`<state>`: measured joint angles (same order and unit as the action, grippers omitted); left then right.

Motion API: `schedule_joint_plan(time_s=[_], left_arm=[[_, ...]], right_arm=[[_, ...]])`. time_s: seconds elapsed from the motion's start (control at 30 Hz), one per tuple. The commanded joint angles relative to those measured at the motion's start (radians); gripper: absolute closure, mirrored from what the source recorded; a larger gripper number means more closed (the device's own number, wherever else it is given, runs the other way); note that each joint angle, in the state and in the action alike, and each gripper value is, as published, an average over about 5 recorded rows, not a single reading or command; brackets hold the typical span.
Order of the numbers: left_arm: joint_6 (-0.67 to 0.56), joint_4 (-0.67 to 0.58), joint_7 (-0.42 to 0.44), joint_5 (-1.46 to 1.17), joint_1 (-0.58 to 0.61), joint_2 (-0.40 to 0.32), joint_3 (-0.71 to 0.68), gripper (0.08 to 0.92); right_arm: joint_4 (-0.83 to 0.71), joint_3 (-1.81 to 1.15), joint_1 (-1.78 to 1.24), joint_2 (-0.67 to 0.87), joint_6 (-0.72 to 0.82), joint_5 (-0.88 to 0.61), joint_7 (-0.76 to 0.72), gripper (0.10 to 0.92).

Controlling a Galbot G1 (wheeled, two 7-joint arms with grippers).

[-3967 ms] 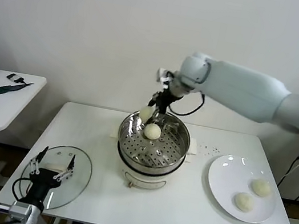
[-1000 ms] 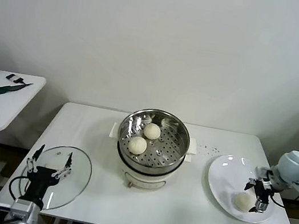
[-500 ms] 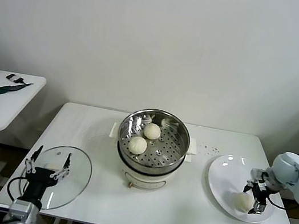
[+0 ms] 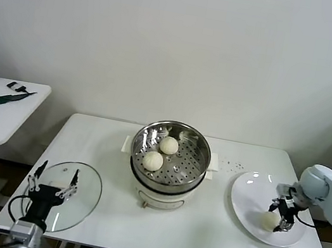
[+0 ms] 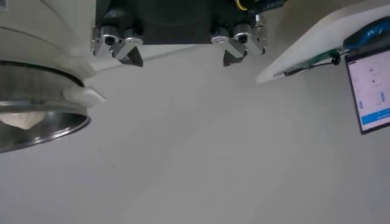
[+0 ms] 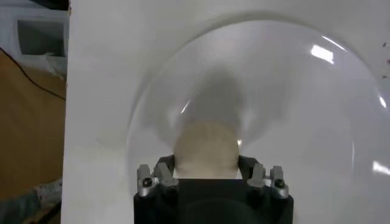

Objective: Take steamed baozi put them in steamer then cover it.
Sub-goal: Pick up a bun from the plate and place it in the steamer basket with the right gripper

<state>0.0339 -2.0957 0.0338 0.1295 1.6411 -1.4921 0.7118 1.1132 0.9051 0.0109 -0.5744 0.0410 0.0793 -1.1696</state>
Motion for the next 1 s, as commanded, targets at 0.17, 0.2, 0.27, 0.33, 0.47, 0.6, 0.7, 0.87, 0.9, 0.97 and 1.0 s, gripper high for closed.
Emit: schedule_joint_plan(time_s=[0.17,0.2,0.27,0.33,0.47,0.6,0.7,0.87,0.9,0.97,1.0], left_arm=[[0.004,0.000,0.001,0.000,-0.001,0.003,-0.007,0.177],[0.004,0.000,0.001,0.000,-0.001,0.002,-0.008,0.177],[0.005,0.001,0.001,0.002,-0.001,-0.002,-0.012,0.177],[0.005,0.001,0.001,0.003,0.000,-0.004,-0.014,0.177],[0.003,0.000,0.001,0.002,0.004,-0.003,-0.014,0.177],[0.002,0.001,0.000,0.000,0.008,-0.002,-0.014,0.177],[0.004,0.002,-0.001,-0.004,0.009,-0.003,-0.014,0.177],[0.005,0.003,-0.002,-0.006,0.008,-0.002,-0.014,0.177],[0.005,0.003,-0.002,-0.006,0.008,-0.001,-0.014,0.177],[0.004,0.002,-0.001,-0.006,0.009,0.003,-0.014,0.177],[0.003,0.002,-0.001,-0.006,0.011,0.006,-0.014,0.177]], right_arm=[[-0.028,0.228,0.421,-0.109,-0.269,-0.052,-0.096,0.347],[-0.032,0.273,0.488,-0.136,-0.306,-0.060,-0.112,0.347],[-0.039,0.358,0.614,-0.193,-0.376,-0.083,-0.134,0.347],[-0.045,0.426,0.721,-0.250,-0.440,-0.107,-0.148,0.347],[-0.040,0.459,0.818,-0.338,-0.530,-0.113,-0.163,0.344],[0.000,0.440,0.838,-0.421,-0.569,-0.110,-0.161,0.340],[0.049,0.411,0.823,-0.477,-0.581,-0.092,-0.154,0.338],[0.144,0.350,0.731,-0.570,-0.595,-0.013,-0.138,0.338],[0.151,0.342,0.709,-0.588,-0.599,0.006,-0.135,0.338],[0.159,0.328,0.661,-0.624,-0.613,0.051,-0.127,0.338],[0.161,0.323,0.636,-0.640,-0.623,0.078,-0.123,0.338]])
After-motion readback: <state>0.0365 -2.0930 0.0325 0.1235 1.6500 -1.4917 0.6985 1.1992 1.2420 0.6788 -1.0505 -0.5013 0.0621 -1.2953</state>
